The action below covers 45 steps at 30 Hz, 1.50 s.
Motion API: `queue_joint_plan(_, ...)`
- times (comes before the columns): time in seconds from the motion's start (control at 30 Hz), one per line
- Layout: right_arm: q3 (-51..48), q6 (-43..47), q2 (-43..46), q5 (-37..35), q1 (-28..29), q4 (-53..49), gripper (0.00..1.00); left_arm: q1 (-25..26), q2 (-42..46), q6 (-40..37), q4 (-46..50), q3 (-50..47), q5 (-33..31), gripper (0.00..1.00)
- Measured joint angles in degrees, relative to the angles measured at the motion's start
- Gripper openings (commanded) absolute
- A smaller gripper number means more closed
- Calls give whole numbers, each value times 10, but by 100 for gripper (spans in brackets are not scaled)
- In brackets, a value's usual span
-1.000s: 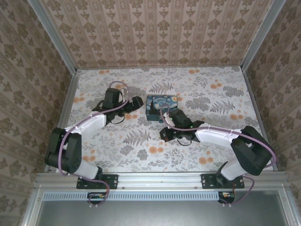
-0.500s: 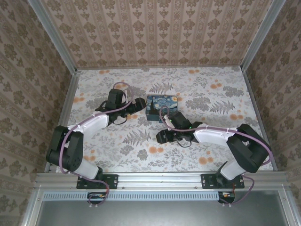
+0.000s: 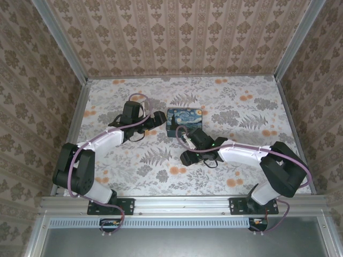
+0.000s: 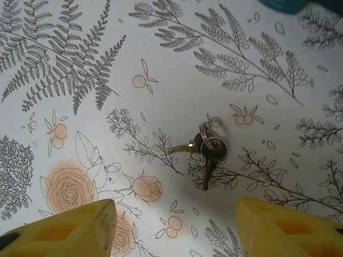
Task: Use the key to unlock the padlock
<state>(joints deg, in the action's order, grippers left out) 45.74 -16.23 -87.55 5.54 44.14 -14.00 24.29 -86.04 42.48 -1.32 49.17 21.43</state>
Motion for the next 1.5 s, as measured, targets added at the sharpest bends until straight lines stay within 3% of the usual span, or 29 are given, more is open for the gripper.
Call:
queue_joint_plan(0.23,32,70,-42,-21,1,-39,61,-3,0,0,0,0,0,100)
queue_joint_plan(0.63,100,90,-115,-54,7,-96,54,-11,0,0,-1,0,1,100)
queue_joint_plan(1.03,135,89,-142,-76,7,-120,25,-16,-3,0,-9,0,9,100)
queue_joint_plan(1.23,135,86,-143,-71,8,-107,0,-19,-3,0,-11,0,12,100)
queue_joint_plan(1.5,121,78,-134,-35,6,-78,0,-20,-3,3,-18,0,18,100)
